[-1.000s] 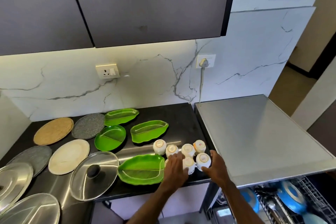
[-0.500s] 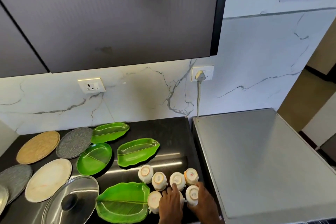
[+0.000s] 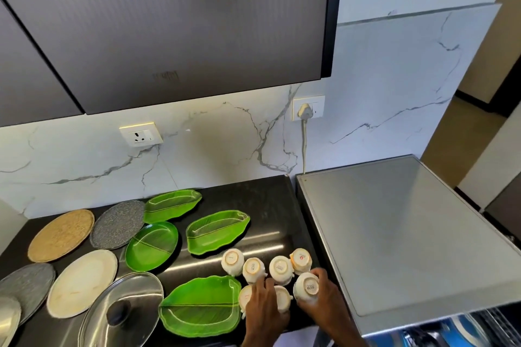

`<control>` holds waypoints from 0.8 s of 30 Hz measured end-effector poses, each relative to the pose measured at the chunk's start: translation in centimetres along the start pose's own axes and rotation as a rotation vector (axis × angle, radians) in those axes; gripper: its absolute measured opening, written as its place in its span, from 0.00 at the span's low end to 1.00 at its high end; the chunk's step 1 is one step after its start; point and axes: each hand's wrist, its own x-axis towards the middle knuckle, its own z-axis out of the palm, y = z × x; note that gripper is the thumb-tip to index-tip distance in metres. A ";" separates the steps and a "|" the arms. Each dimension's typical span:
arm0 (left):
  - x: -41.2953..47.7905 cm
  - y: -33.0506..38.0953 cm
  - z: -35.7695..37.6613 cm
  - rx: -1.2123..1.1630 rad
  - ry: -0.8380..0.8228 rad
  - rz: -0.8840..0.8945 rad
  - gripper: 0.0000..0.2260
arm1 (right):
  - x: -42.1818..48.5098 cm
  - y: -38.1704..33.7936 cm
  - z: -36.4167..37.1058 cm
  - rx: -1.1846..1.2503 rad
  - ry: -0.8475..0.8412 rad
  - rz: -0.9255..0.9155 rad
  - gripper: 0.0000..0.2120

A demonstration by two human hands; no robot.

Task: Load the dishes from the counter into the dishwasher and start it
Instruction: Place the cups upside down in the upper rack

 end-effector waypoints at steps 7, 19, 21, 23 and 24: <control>-3.9 -0.3 -1.5 -0.054 0.083 0.134 0.30 | -6.5 0.1 0.0 0.108 0.185 0.049 0.35; -11.6 7.9 3.6 -0.142 -0.212 0.509 0.24 | -21.0 10.1 -4.0 0.045 0.614 0.298 0.37; -12.6 10.0 5.0 -0.128 -0.294 0.548 0.25 | -22.8 13.1 -4.9 0.033 0.625 0.344 0.37; -13.1 11.7 7.6 -0.101 -0.322 0.582 0.28 | -24.1 16.4 -5.7 0.045 0.642 0.402 0.38; -13.2 12.6 9.0 -0.081 -0.336 0.591 0.29 | -24.7 18.2 -6.0 0.047 0.661 0.431 0.38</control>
